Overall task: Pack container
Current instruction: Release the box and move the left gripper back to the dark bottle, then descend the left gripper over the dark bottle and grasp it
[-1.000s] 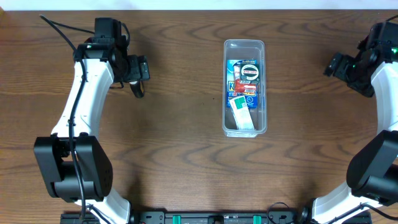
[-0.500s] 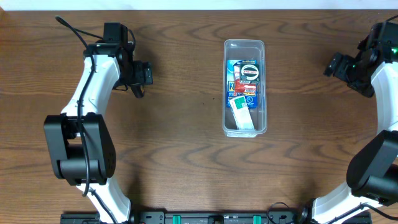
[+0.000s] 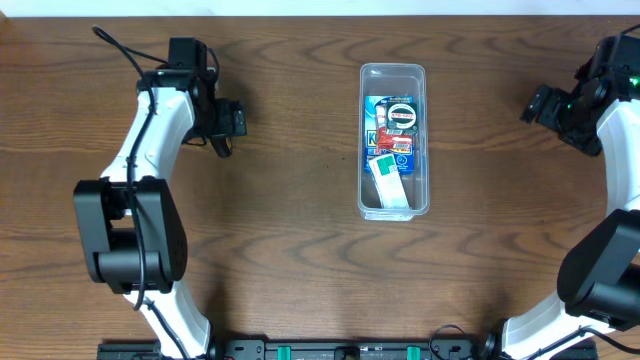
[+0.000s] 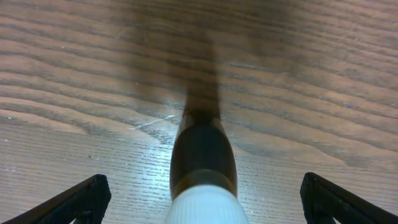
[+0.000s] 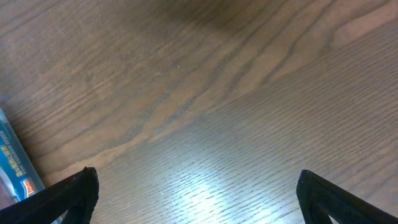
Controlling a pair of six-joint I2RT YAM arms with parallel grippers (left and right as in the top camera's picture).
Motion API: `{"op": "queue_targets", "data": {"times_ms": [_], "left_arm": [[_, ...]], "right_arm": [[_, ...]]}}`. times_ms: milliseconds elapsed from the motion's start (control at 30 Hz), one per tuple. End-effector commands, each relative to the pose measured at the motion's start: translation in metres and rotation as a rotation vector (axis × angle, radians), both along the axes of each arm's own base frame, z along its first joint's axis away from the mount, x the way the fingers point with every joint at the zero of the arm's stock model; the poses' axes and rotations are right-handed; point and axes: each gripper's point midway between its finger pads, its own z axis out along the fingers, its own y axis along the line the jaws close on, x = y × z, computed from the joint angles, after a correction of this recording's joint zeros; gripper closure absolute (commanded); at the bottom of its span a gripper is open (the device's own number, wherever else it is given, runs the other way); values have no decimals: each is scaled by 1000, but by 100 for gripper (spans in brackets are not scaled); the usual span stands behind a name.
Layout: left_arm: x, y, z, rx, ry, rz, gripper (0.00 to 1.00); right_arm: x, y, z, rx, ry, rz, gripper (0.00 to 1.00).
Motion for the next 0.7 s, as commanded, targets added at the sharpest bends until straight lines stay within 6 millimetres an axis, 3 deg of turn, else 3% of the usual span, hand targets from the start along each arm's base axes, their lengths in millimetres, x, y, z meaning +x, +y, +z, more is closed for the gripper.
{"op": "queue_targets", "data": {"times_ms": [0, 667], "left_arm": [[-1, 1, -13, 5, 35, -11, 2], [-1, 1, -21, 8, 48, -26, 1]], "right_arm": [[-1, -1, -2, -4, 6, -8, 1], [-1, -1, -2, -4, 6, -8, 1]]}}
